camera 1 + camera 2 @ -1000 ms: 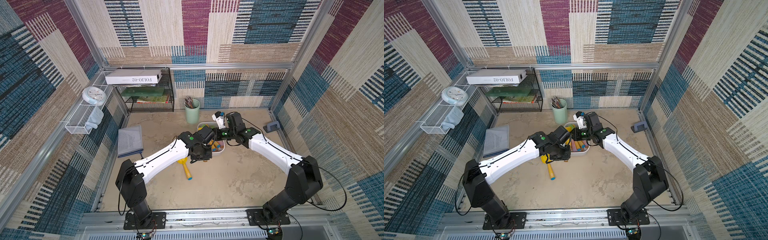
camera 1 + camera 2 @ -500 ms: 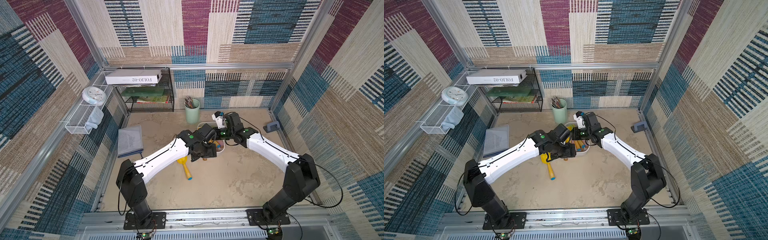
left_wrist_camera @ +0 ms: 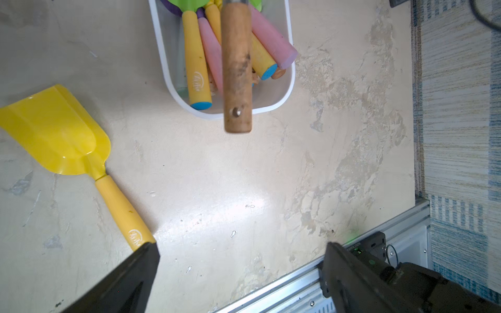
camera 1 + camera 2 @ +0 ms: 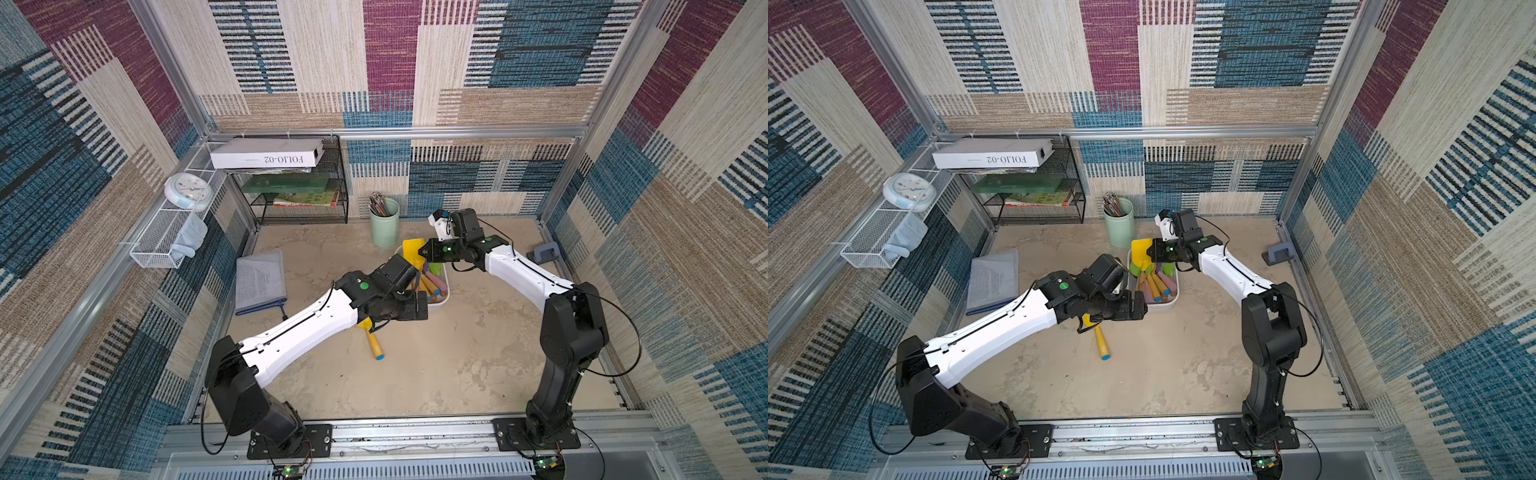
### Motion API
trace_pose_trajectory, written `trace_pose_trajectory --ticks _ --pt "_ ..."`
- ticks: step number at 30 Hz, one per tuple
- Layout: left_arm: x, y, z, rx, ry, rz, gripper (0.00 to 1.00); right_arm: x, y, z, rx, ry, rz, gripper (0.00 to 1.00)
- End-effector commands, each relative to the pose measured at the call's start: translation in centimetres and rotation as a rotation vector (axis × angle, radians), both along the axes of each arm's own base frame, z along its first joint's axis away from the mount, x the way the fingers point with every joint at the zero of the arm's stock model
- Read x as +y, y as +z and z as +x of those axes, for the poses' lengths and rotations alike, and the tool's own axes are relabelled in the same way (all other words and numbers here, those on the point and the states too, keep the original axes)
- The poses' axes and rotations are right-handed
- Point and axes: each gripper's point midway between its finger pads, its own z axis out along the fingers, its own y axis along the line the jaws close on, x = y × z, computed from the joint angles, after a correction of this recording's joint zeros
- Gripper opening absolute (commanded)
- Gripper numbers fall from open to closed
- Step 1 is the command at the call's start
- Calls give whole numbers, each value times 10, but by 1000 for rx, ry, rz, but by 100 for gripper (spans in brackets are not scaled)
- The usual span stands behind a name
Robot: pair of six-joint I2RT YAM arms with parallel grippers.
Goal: Put the shovel into the storage box
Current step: Pick up the shovel from the center of the board, then place the shovel in the storage box.
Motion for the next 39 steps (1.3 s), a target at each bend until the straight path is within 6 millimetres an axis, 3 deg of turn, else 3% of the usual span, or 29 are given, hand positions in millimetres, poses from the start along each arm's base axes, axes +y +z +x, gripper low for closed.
trace_pose_trajectory --ticks 1,6,14,32,39 --pt "-1 16 13 -117 -3 -56 100 1 -6 5 -3 96 -8 0" --pt "8 16 15 -151 -10 -65 100 -3 -25 23 13 145 -32 0" --pt "14 -5 22 -121 6 -82 100 -13 -53 36 52 138 -57 0" --pt "26 -30 20 -46 44 -18 100 -15 -93 33 126 96 -52 0" --pt "31 -44 16 19 68 40 100 -19 -90 33 125 79 -71 20"
